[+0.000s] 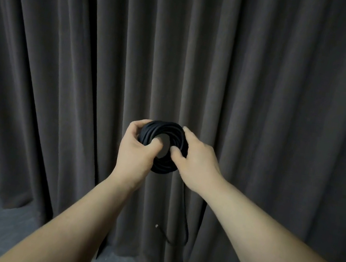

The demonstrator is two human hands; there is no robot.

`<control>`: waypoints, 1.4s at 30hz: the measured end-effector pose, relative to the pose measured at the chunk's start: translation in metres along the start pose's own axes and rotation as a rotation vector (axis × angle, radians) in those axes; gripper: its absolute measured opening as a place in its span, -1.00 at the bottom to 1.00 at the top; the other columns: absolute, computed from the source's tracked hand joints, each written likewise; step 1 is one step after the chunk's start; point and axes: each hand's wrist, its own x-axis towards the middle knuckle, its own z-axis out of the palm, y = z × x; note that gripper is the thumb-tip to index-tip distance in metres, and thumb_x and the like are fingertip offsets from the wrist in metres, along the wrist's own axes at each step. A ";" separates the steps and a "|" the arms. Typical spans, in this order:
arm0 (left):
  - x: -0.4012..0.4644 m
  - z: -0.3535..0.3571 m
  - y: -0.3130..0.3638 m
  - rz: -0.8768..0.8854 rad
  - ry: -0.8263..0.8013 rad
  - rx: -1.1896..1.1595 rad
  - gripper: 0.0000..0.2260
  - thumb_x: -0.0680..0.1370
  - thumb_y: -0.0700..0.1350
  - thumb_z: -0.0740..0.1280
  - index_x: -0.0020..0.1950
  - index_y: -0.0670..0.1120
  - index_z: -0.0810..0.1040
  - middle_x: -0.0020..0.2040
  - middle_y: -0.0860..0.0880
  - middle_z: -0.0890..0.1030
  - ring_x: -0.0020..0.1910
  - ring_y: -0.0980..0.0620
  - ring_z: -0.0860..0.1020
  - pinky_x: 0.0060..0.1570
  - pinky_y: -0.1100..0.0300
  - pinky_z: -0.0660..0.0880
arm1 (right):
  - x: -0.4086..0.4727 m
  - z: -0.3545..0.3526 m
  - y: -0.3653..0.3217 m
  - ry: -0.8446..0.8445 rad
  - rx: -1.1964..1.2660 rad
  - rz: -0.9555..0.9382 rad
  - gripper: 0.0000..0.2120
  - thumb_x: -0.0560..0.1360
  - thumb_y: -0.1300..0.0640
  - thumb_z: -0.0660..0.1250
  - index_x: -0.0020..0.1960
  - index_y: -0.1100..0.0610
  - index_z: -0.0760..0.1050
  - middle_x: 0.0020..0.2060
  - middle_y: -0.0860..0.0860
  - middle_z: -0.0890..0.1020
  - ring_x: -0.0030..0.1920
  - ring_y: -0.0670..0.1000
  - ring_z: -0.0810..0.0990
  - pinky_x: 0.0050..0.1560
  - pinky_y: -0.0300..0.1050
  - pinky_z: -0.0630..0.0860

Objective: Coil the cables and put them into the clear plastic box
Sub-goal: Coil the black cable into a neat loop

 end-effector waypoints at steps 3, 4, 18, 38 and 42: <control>0.001 -0.003 0.002 -0.019 0.041 -0.044 -0.67 0.39 -0.24 0.32 0.15 -0.08 0.50 -0.11 0.03 0.62 -0.20 0.17 0.58 -0.14 0.29 0.50 | -0.002 -0.001 0.001 -0.048 0.089 -0.019 -0.42 0.55 0.05 0.20 0.54 -0.05 0.13 -0.11 0.00 0.65 -0.10 0.03 0.64 0.09 -0.10 0.54; 0.002 -0.004 0.001 -0.035 0.061 -0.069 -0.66 0.35 -0.20 0.30 0.12 -0.05 0.50 -0.12 0.04 0.62 -0.21 0.15 0.57 -0.13 0.26 0.49 | -0.001 0.000 0.002 -0.053 0.130 -0.021 -0.41 0.53 0.04 0.22 0.52 -0.10 0.14 -0.07 -0.02 0.66 -0.09 0.01 0.65 0.11 -0.08 0.55; 0.000 -0.005 -0.002 -0.058 -0.026 0.062 -0.65 0.48 -0.37 0.20 0.20 -0.08 0.49 -0.11 0.03 0.59 -0.20 0.14 0.53 -0.06 0.20 0.45 | 0.006 -0.018 -0.001 -0.137 0.184 0.001 -0.52 0.52 0.13 0.27 0.43 -0.02 0.36 0.26 -0.17 0.52 0.28 -0.10 0.46 0.31 -0.21 0.33; -0.020 0.021 0.004 -0.161 -0.033 -0.236 -0.66 0.33 -0.18 0.26 0.10 -0.08 0.47 -0.30 0.02 0.52 -0.21 -0.03 0.48 0.02 -0.09 0.51 | -0.009 0.007 -0.021 0.390 0.961 0.274 -0.59 0.51 -0.19 0.28 -0.30 0.12 0.52 -0.47 0.03 0.50 -0.47 -0.05 0.47 -0.34 -0.12 0.44; -0.018 0.015 0.004 -0.138 -0.179 -0.061 -0.61 0.34 -0.08 0.39 0.12 -0.09 0.43 -0.15 -0.01 0.60 -0.10 0.01 0.58 0.11 -0.03 0.52 | -0.005 -0.007 -0.013 0.393 0.749 0.122 -0.65 0.53 -0.13 0.29 -0.35 0.02 0.51 -0.56 0.03 0.45 -0.52 -0.06 0.43 -0.45 -0.22 0.36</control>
